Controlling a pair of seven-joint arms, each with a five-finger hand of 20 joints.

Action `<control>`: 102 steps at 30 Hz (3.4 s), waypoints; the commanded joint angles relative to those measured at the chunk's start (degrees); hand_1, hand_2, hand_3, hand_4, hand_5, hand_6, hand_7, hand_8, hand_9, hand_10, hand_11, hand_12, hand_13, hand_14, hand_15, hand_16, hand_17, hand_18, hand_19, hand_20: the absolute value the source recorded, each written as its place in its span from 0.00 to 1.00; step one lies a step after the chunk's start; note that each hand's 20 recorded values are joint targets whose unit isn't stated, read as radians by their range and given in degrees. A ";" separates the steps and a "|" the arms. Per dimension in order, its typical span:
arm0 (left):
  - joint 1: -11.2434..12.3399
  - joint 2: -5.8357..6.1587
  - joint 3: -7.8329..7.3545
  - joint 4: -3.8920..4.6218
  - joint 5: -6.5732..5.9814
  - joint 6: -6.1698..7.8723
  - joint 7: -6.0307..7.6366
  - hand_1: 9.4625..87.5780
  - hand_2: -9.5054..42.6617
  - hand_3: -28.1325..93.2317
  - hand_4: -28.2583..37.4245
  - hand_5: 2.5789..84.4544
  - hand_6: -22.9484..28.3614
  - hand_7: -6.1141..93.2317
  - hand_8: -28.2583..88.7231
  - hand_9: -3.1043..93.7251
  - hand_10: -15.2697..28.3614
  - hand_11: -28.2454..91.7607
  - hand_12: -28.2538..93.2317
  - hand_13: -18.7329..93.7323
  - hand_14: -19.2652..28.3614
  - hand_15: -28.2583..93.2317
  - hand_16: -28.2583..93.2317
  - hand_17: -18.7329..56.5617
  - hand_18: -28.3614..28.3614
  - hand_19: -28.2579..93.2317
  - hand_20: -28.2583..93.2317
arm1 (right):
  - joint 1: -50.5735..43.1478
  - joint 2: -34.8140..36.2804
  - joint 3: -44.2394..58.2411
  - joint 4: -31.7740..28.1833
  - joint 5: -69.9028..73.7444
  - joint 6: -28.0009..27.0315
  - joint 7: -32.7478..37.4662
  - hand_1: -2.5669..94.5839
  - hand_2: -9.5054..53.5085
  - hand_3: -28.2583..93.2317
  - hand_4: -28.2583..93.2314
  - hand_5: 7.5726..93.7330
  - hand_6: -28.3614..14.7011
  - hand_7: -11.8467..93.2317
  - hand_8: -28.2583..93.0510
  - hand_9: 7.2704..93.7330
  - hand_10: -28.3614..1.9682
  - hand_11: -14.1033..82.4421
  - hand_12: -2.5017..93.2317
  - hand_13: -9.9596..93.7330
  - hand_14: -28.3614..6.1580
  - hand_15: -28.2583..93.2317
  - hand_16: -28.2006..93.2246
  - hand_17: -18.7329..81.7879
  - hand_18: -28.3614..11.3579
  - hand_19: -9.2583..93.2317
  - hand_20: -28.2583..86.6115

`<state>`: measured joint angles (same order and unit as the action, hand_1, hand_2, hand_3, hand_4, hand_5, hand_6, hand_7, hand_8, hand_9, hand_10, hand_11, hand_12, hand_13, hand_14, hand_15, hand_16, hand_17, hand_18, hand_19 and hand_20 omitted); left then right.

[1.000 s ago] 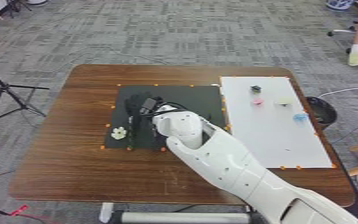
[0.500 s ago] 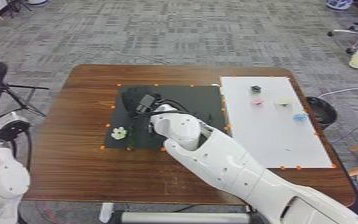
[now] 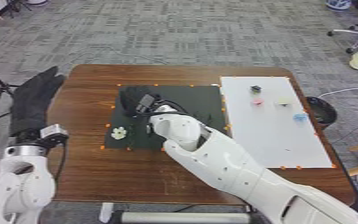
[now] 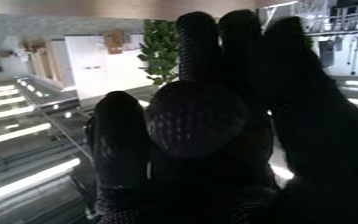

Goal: Arrange flowers

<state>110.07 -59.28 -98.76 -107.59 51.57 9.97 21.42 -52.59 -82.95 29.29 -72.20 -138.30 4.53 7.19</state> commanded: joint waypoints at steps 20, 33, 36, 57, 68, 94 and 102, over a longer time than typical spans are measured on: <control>10.35 -4.45 -6.96 -2.82 0.87 0.36 -0.61 0.18 0.39 0.80 0.00 0.56 0.55 0.16 0.18 0.54 0.70 0.39 0.29 0.50 0.72 0.33 0.21 0.40 0.68 0.29 0.38 | -22.33 39.67 35.22 -42.94 25.86 -0.14 11.39 0.34 0.03 0.77 0.14 0.53 0.57 0.21 0.18 0.53 0.37 0.22 0.19 0.67 0.35 0.55 0.44 0.46 0.14 0.70 0.64; 9.43 -4.52 -5.20 -4.41 1.20 2.93 -2.52 0.18 0.38 0.80 0.00 0.56 0.55 0.16 0.18 0.54 0.70 0.39 0.29 0.51 0.72 0.33 0.21 0.40 0.68 0.29 0.38 | -45.35 40.96 57.26 -36.56 15.17 6.26 13.14 0.37 0.00 0.77 0.13 0.52 0.57 0.21 0.18 0.54 0.41 0.22 0.19 0.71 0.40 0.56 0.45 0.48 0.15 0.72 0.66; 9.57 -4.76 -4.92 -4.56 1.14 2.90 -2.21 0.18 0.38 0.80 0.00 0.56 0.55 0.16 0.18 0.54 0.70 0.39 0.29 0.51 0.72 0.33 0.21 0.40 0.68 0.29 0.38 | -46.94 40.59 58.56 -33.49 13.00 3.66 12.89 0.37 0.00 0.77 0.13 0.53 0.58 0.22 0.18 0.55 0.44 0.22 0.19 0.72 0.42 0.56 0.45 0.49 0.15 0.74 0.67; 10.97 -6.27 -5.06 -5.11 0.72 2.50 -1.05 0.18 0.37 0.80 0.00 0.56 0.55 0.16 0.18 0.55 0.70 0.40 0.30 0.51 0.73 0.34 0.21 0.40 0.68 0.29 0.38 | -44.92 38.22 55.88 -22.03 7.29 -1.22 12.11 0.44 0.00 0.79 0.11 0.57 0.65 0.26 0.16 0.62 0.48 0.26 0.19 0.77 0.48 0.64 0.47 0.52 0.16 0.80 0.72; 11.71 -6.73 -5.75 -5.07 -0.14 1.57 -0.40 0.18 0.37 0.80 0.00 0.56 0.55 0.16 0.18 0.55 0.70 0.40 0.30 0.51 0.73 0.34 0.21 0.40 0.68 0.29 0.38 | -46.07 38.68 52.75 -21.25 5.36 0.25 11.02 0.50 0.00 0.79 0.09 0.62 0.71 0.29 0.14 0.68 0.52 0.29 0.20 0.80 0.52 0.67 0.47 0.54 0.17 0.82 0.73; 13.87 -5.92 -8.58 -5.76 -0.57 2.40 -1.94 0.18 0.38 0.79 0.00 0.57 0.55 0.16 0.18 0.55 0.70 0.40 0.30 0.52 0.73 0.34 0.21 0.40 0.68 0.30 0.38 | -3.05 38.55 15.57 -29.19 23.30 6.39 8.77 0.63 0.00 0.71 0.09 0.83 0.68 0.29 0.27 0.89 0.56 0.23 0.31 0.88 0.62 0.67 0.50 0.61 0.18 0.88 0.74; 12.00 -4.88 -7.10 -5.32 -0.15 2.94 -2.92 0.18 0.38 0.79 0.00 0.56 0.55 0.16 0.18 0.55 0.70 0.40 0.30 0.52 0.73 0.34 0.21 0.40 0.68 0.30 0.38 | 2.70 30.07 3.97 -28.15 26.72 1.12 5.85 0.64 0.00 0.71 0.09 0.83 0.68 0.28 0.27 0.89 0.55 0.23 0.31 0.88 0.62 0.67 0.51 0.61 0.18 0.88 0.74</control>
<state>123.40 -65.01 -106.73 -112.84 51.20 12.26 19.56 -55.47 -44.07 40.31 -98.79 -113.63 8.07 15.95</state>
